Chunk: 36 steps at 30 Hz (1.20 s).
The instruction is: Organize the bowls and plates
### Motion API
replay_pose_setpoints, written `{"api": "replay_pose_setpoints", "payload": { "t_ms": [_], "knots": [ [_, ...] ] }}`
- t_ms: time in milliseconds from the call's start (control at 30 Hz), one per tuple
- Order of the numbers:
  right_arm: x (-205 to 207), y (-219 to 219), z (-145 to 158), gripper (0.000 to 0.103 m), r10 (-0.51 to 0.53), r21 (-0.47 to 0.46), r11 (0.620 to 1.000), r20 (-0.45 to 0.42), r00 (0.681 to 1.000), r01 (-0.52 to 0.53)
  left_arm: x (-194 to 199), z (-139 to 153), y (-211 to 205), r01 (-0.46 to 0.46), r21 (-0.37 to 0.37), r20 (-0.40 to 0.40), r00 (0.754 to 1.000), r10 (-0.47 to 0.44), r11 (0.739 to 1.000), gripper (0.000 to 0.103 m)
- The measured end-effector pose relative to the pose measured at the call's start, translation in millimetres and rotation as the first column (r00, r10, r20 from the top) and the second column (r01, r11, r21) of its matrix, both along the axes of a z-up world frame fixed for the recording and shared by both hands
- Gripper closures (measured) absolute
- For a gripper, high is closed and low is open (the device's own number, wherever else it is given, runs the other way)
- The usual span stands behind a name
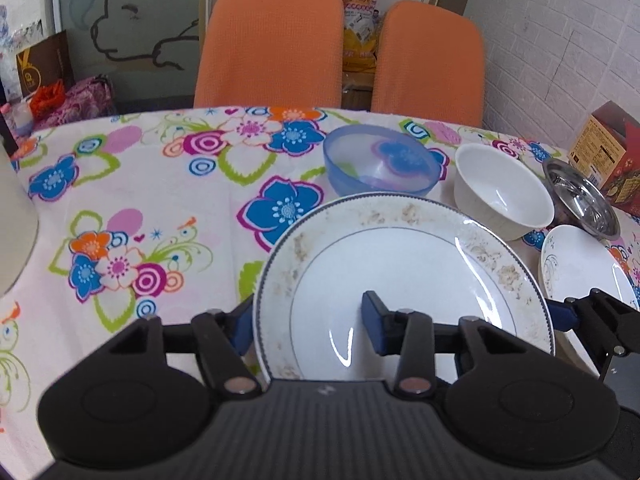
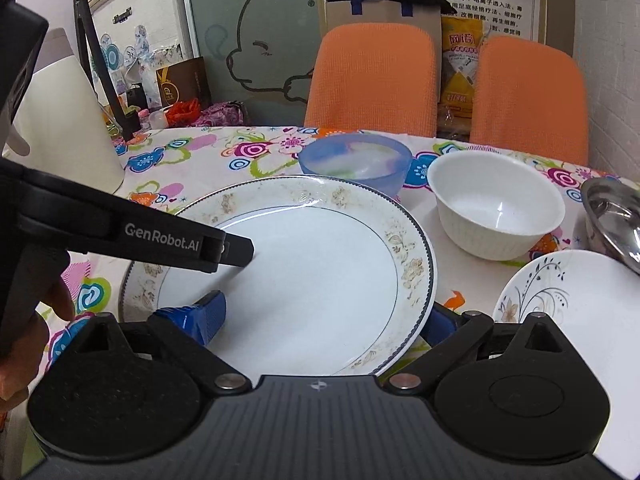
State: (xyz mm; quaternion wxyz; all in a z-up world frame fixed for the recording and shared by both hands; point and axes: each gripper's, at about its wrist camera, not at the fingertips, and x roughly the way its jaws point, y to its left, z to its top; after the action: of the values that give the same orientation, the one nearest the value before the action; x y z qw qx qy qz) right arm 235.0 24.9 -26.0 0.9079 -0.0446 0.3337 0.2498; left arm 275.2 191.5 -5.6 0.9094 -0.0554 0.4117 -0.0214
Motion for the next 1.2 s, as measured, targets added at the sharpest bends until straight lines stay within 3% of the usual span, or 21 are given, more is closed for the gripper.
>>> {"api": "replay_pose_setpoints", "payload": {
  "t_ms": [333, 733, 833, 1000, 1133, 1200],
  "knots": [
    [-54, -14, 29, 0.016, -0.016, 0.066, 0.998, 0.039, 0.999, 0.013, -62, 31, -6, 0.011, -0.017, 0.060, 0.998, -0.010, 1.000, 0.062],
    [-147, -16, 7, 0.016, -0.014, 0.075, 0.997, -0.028, 1.000, 0.016, -170, 0, -11, -0.021, -0.035, 0.005, 1.000, 0.021, 0.999, 0.062],
    [-157, -16, -2, 0.016, -0.006, 0.075, 0.997, -0.052, 0.999, 0.010, -184, -10, -8, -0.032, -0.042, -0.018, 0.999, 0.031, 0.999, 0.061],
    [-164, -12, -5, 0.016, -0.002, 0.041, 0.999, -0.008, 1.000, 0.003, -189, -14, -7, -0.026, -0.067, -0.007, 1.000, 0.026, 0.997, 0.057],
    [-164, -14, -8, 0.016, -0.002, 0.012, 1.000, 0.013, 1.000, 0.002, -187, -22, 0, -0.026, -0.135, -0.027, 0.999, 0.023, 0.990, 0.054],
    [-160, -17, -8, 0.016, -0.012, 0.019, 1.000, -0.002, 1.000, 0.012, -192, -18, -1, -0.022, -0.124, 0.009, 1.000, 0.023, 0.992, 0.050]
  ]
}}
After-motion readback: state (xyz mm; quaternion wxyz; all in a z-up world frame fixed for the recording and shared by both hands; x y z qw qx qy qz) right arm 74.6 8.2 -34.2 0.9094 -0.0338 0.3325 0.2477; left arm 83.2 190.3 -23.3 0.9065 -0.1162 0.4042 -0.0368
